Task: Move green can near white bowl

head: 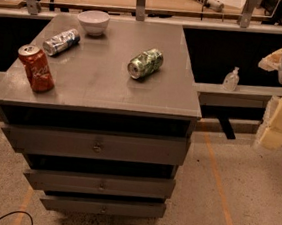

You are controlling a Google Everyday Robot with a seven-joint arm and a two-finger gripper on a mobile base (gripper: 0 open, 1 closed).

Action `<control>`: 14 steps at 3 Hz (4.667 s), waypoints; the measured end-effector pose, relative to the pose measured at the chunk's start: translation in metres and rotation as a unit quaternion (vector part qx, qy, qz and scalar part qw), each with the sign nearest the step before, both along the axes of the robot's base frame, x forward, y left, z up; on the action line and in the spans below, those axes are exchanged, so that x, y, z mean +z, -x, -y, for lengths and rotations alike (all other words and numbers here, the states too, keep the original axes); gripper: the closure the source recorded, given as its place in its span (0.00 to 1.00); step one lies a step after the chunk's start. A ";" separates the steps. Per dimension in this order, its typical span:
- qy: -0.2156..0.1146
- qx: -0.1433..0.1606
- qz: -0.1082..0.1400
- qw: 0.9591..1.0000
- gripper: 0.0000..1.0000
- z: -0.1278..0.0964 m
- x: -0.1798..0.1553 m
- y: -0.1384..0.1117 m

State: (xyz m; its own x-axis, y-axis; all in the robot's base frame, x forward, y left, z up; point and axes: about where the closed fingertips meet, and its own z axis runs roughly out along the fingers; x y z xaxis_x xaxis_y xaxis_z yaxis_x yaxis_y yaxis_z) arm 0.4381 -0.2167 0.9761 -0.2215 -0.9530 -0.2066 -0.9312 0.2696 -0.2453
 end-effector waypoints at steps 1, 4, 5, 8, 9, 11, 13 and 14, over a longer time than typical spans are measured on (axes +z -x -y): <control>-0.002 0.005 0.001 1.000 0.00 -0.002 0.000 -0.004; -0.002 0.245 0.027 0.969 0.00 -0.098 -0.003 -0.140; 0.045 0.345 0.064 0.935 0.00 -0.137 -0.007 -0.177; 0.125 0.455 0.086 0.877 0.00 -0.161 -0.034 -0.213; 0.133 0.463 0.081 0.873 0.00 -0.165 -0.036 -0.220; 0.167 0.497 0.036 0.851 0.00 -0.176 -0.057 -0.260; 0.195 0.518 0.019 0.833 0.00 -0.197 -0.084 -0.303; 0.192 0.532 0.016 0.824 0.18 -0.216 -0.101 -0.318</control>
Offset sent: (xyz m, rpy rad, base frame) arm 0.0748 0.0340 0.0005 0.0718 -0.0236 0.2243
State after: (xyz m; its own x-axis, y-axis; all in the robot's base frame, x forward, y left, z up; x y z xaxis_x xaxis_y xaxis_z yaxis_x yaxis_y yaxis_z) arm 0.7561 -0.0009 0.8753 0.7824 -0.6001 0.1668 -0.5810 -0.7996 -0.1518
